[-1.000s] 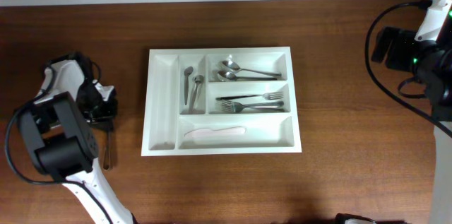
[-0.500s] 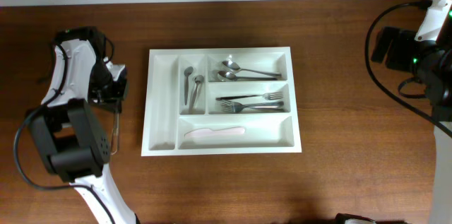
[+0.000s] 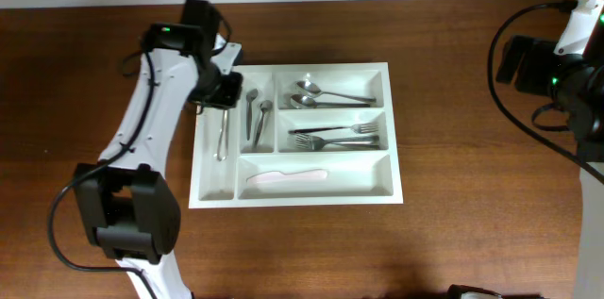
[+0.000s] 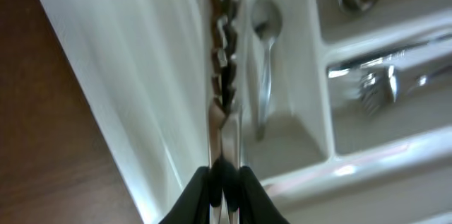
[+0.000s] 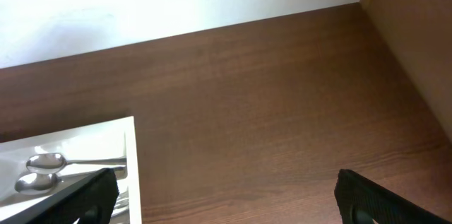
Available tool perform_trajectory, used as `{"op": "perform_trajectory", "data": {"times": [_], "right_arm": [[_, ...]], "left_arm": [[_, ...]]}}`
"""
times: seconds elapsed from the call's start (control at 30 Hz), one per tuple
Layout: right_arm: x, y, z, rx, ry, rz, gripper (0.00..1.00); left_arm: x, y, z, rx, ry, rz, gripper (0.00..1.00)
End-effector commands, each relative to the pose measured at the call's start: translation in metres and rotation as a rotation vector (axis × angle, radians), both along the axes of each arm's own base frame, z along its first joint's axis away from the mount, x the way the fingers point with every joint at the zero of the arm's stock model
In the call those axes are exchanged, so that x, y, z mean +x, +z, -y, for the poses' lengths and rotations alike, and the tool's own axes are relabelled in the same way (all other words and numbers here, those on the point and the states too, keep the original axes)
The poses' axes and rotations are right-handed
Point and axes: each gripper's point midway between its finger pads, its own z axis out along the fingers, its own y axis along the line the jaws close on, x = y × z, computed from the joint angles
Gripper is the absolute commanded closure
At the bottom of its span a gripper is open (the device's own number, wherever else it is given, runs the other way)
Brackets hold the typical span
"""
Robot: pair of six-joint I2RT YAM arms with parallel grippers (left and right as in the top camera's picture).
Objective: Pack container
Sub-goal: 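Place the tongs in the tray's long left compartment and release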
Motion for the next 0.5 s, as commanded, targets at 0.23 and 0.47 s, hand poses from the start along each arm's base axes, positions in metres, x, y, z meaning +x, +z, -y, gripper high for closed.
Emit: {"op": "perform_trajectory", "data": {"times": [0.23,0.47], "right_arm": [[-0.001,0.001,0.001,0.007,-0.007,0.007,0.01],[-0.001,0.001,0.001,0.007,-0.007,0.007,0.01]], "left_arm": [[0.014,-0.01,-0.025,0.079,0.125,0.016,0.98],[0.008,-0.035,-0.026,0.098,0.11,-0.065,0.97]]}}
